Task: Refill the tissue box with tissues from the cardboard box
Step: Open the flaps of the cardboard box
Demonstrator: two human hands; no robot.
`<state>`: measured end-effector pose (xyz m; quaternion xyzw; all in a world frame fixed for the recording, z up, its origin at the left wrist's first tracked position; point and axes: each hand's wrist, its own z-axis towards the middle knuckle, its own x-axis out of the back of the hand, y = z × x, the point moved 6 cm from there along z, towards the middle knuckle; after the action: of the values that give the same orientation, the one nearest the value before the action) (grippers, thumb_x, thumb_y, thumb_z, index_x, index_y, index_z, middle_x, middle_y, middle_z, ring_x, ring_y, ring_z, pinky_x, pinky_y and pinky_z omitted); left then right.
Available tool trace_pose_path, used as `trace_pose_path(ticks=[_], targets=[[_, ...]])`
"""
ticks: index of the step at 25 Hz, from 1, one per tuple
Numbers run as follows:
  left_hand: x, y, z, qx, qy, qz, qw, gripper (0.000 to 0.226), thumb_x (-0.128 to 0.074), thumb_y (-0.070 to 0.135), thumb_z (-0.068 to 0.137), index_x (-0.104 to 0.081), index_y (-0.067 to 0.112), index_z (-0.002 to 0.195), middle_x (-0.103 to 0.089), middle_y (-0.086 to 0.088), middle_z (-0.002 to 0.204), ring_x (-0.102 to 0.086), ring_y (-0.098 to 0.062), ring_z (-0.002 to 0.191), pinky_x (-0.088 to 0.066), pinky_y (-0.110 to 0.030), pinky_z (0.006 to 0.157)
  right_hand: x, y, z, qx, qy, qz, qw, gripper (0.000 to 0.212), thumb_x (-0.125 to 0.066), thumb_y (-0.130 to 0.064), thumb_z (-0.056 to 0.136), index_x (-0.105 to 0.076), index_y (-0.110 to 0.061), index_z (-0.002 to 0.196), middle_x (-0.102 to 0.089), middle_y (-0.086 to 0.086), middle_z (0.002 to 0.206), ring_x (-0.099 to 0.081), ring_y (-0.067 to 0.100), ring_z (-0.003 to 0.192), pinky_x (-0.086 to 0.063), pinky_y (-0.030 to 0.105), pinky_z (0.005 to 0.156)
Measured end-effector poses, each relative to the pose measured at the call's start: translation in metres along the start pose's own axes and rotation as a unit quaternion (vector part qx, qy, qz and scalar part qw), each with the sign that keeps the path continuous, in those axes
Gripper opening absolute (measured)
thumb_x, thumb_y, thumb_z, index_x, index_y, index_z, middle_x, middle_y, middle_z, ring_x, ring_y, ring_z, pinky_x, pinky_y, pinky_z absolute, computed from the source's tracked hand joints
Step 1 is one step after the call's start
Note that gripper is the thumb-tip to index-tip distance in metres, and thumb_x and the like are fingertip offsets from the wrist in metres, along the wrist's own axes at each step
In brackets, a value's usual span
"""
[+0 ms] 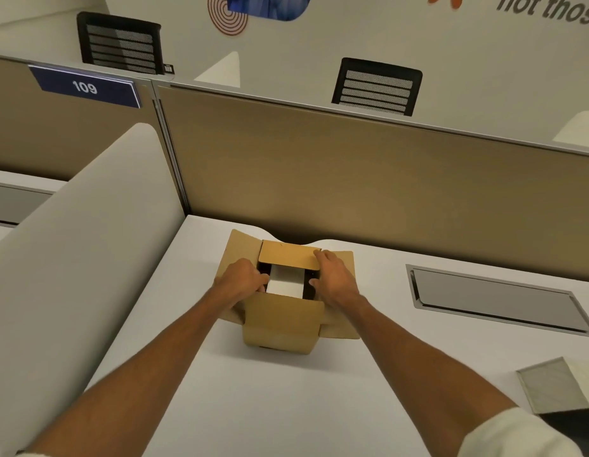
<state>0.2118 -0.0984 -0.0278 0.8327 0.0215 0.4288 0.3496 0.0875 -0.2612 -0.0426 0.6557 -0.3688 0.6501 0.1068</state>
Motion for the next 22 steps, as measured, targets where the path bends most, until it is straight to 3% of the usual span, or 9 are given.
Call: trace_pose_path(ticks=[2, 4, 6, 8, 10, 13, 17, 19, 22], targets=[[0.003, 0.003, -0.004, -0.040, -0.037, 0.015, 0.998, 0.032, -0.074, 0.034, 0.080, -0.060, 0.016, 0.057, -0.059, 0.001, 0.063, -0.054, -0.013, 0.064, -0.042, -0.032, 0.072, -0.004, 0.003, 0.002, -0.007, 0.004, -0.008, 1.000, 0.067, -0.063, -0.027, 0.090, -0.028, -0.018, 0.147, -0.035, 0.007, 0.153, -0.043, 0.029, 0.132, -0.044, 0.041, 0.103], [0.005, 0.004, -0.009, -0.073, -0.061, 0.020, 0.995, 0.029, -0.080, 0.039, 0.072, -0.071, 0.016, 0.087, -0.066, 0.002, 0.092, -0.060, -0.017, 0.092, -0.044, -0.035, 0.085, -0.007, 0.005, 0.002, -0.009, 0.004, -0.014, 1.000, 0.065, -0.062, -0.029, 0.091, -0.030, -0.019, 0.146, -0.035, 0.008, 0.153, -0.043, 0.029, 0.132, -0.045, 0.041, 0.103], [0.005, 0.008, -0.013, -0.092, -0.090, 0.027, 0.991, 0.063, -0.080, 0.041, 0.071, -0.060, 0.013, 0.124, -0.059, -0.003, 0.124, -0.053, -0.023, 0.117, -0.042, -0.031, 0.092, -0.010, 0.005, 0.001, -0.009, 0.001, -0.018, 1.000, 0.062, -0.061, -0.030, 0.091, -0.032, -0.019, 0.144, -0.036, 0.008, 0.153, -0.044, 0.029, 0.131, -0.046, 0.040, 0.101], [0.003, 0.011, -0.016, -0.110, -0.105, 0.064, 0.986, 0.080, -0.078, 0.043, 0.073, -0.044, 0.012, 0.139, -0.047, -0.006, 0.144, -0.046, -0.026, 0.129, -0.041, -0.033, 0.099, -0.010, 0.005, 0.000, -0.005, -0.001, -0.024, 1.000, 0.058, -0.059, -0.031, 0.092, -0.034, -0.019, 0.143, -0.035, 0.008, 0.153, -0.044, 0.029, 0.132, -0.046, 0.040, 0.102], [-0.001, 0.012, -0.018, -0.131, -0.121, 0.129, 0.976, 0.091, -0.074, 0.050, 0.073, -0.032, 0.012, 0.145, -0.035, -0.007, 0.152, -0.037, -0.028, 0.137, -0.035, -0.040, 0.109, -0.008, 0.004, 0.001, 0.000, -0.003, -0.030, 1.000, 0.056, -0.057, -0.030, 0.094, -0.035, -0.018, 0.143, -0.034, 0.008, 0.154, -0.043, 0.029, 0.133, -0.045, 0.040, 0.102], [-0.010, 0.002, -0.020, -0.158, -0.139, 0.285, 0.935, 0.110, -0.064, 0.070, 0.069, -0.017, 0.012, 0.150, -0.014, -0.007, 0.161, -0.015, -0.031, 0.147, -0.013, -0.049, 0.119, -0.001, 0.001, 0.005, 0.018, 0.012, -0.032, 0.999, 0.052, -0.056, -0.028, 0.094, -0.037, -0.015, 0.141, -0.038, 0.008, 0.151, -0.047, 0.029, 0.129, -0.047, 0.039, 0.099], [-0.022, -0.021, -0.016, -0.153, -0.159, 0.365, 0.904, 0.139, -0.059, 0.084, 0.055, 0.013, 0.014, 0.151, 0.016, -0.008, 0.162, 0.014, -0.031, 0.148, 0.005, -0.050, 0.119, 0.013, -0.005, 0.013, 0.020, 0.071, 0.006, 0.997, 0.038, -0.059, -0.026, 0.090, -0.051, -0.016, 0.126, -0.063, 0.007, 0.119, -0.062, 0.022, 0.098, -0.052, 0.032, 0.077], [-0.027, -0.027, -0.012, -0.155, -0.148, 0.373, 0.903, 0.147, -0.060, 0.087, 0.048, 0.019, 0.015, 0.150, 0.022, -0.007, 0.160, 0.019, -0.031, 0.147, 0.008, -0.050, 0.118, 0.020, -0.006, 0.015, 0.008, 0.138, 0.071, 0.988, 0.024, -0.058, -0.026, 0.090, -0.056, -0.016, 0.111, -0.064, 0.002, 0.099, -0.059, 0.016, 0.078, -0.047, 0.022, 0.062], [-0.035, -0.033, -0.008, -0.162, -0.126, 0.385, 0.900, 0.153, -0.058, 0.091, 0.042, 0.021, 0.015, 0.149, 0.025, -0.007, 0.159, 0.024, -0.031, 0.145, 0.012, -0.050, 0.116, 0.028, 0.006, 0.022, -0.081, 0.205, 0.241, 0.945, 0.014, -0.058, -0.018, 0.090, -0.047, -0.018, 0.097, -0.055, -0.002, 0.087, -0.058, 0.016, 0.075, -0.041, 0.019, 0.056]])
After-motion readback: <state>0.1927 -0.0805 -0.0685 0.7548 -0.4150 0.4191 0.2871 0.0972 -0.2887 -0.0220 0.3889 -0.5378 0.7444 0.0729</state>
